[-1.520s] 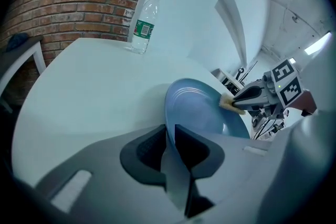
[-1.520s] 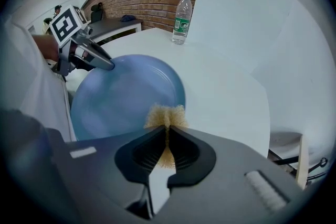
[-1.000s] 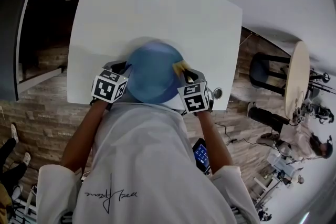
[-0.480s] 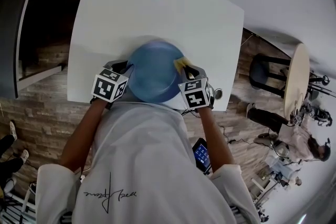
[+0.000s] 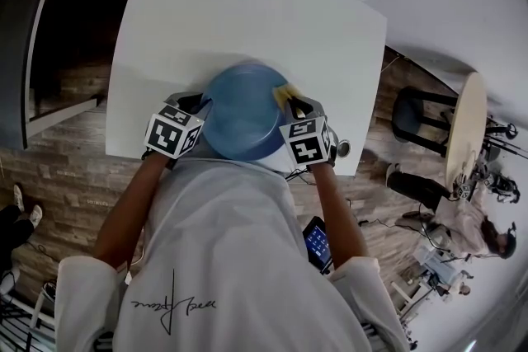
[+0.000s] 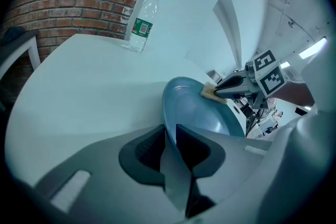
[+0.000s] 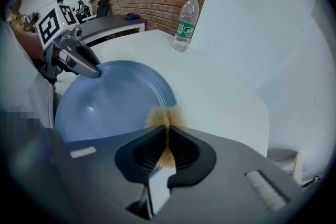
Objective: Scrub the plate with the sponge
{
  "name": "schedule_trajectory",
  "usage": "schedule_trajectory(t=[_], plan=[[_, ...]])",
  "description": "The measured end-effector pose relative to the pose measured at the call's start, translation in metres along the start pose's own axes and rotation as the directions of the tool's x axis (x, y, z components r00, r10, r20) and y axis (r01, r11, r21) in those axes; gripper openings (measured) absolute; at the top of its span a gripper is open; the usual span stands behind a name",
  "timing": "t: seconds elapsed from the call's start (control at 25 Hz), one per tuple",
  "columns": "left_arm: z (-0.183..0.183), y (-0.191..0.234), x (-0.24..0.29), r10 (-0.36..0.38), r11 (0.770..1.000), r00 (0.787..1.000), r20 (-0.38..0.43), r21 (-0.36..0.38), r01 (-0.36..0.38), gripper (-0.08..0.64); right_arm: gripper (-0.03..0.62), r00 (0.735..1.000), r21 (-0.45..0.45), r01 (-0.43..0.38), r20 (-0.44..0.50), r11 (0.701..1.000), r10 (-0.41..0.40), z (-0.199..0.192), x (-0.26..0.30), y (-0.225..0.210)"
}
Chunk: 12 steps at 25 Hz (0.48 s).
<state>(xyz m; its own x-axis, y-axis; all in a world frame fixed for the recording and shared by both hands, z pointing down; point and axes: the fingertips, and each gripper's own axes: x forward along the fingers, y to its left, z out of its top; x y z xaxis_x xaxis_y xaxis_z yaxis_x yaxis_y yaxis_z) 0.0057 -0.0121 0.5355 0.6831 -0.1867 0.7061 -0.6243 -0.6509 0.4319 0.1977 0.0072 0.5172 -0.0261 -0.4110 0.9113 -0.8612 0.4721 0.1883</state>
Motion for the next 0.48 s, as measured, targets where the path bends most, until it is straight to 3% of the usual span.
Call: schedule_trajectory(t=[0.48], plan=[[0.000,-0.001,0.000,-0.010,1.000,1.000,-0.008,-0.005,0.010,0.086,0.029,1.000,-0.021,-0.022,0.012,1.000,0.022,0.014,0.007,0.000]])
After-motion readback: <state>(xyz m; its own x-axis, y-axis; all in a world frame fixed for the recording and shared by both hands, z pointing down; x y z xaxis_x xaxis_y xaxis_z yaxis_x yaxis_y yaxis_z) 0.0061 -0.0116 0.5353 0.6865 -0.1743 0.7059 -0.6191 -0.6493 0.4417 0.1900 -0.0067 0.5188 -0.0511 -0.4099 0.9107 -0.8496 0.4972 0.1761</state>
